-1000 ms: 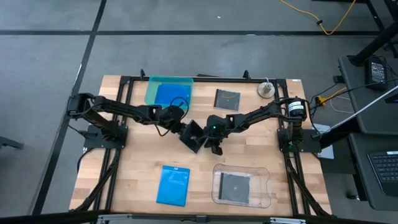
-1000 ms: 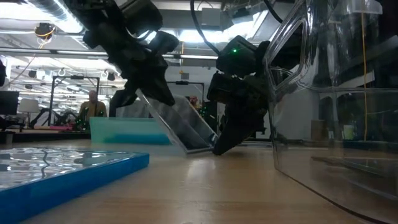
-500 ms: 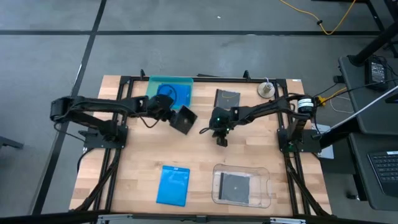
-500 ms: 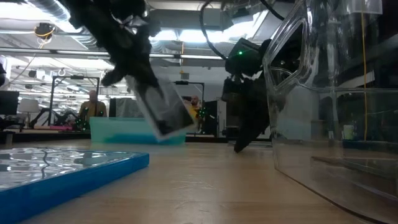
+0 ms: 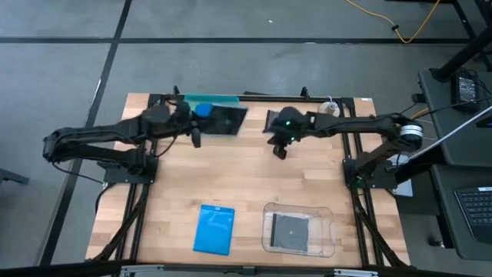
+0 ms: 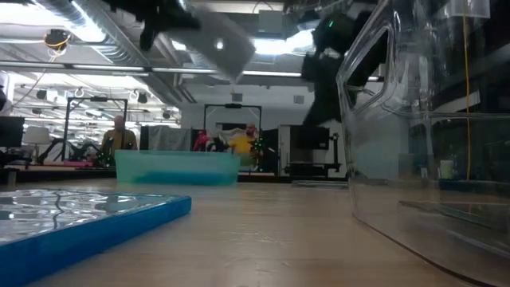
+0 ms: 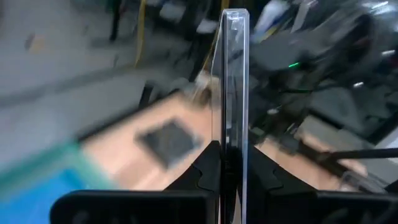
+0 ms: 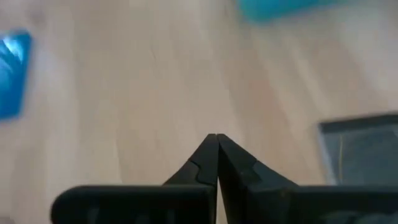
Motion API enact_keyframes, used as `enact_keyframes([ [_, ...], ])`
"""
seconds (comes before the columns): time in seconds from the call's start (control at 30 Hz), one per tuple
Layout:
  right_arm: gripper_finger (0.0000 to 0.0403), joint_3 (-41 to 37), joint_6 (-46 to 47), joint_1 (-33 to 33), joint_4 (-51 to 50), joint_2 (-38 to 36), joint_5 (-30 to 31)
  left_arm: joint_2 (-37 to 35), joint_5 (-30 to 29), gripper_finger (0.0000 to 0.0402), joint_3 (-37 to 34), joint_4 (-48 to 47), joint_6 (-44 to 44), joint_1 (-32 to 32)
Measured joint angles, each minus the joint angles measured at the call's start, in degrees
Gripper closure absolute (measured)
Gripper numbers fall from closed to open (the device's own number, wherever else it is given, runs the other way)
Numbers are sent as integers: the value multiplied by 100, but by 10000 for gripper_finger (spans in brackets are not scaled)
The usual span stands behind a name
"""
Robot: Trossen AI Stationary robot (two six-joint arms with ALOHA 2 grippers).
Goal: Pick & place jewel cases by type
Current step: Put the bottom black CD case into the transparent bin
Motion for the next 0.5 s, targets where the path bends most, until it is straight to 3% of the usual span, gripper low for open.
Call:
enact_keyframes([
  [0.23, 394, 11, 167, -120, 487, -1149, -38, -515, 41, 382, 10, 890, 1107, -87],
  [0.5, 394, 22, 153, -111, 1323, -2441, 242, -550, 335, 382, 662, 448, 2263, -94],
])
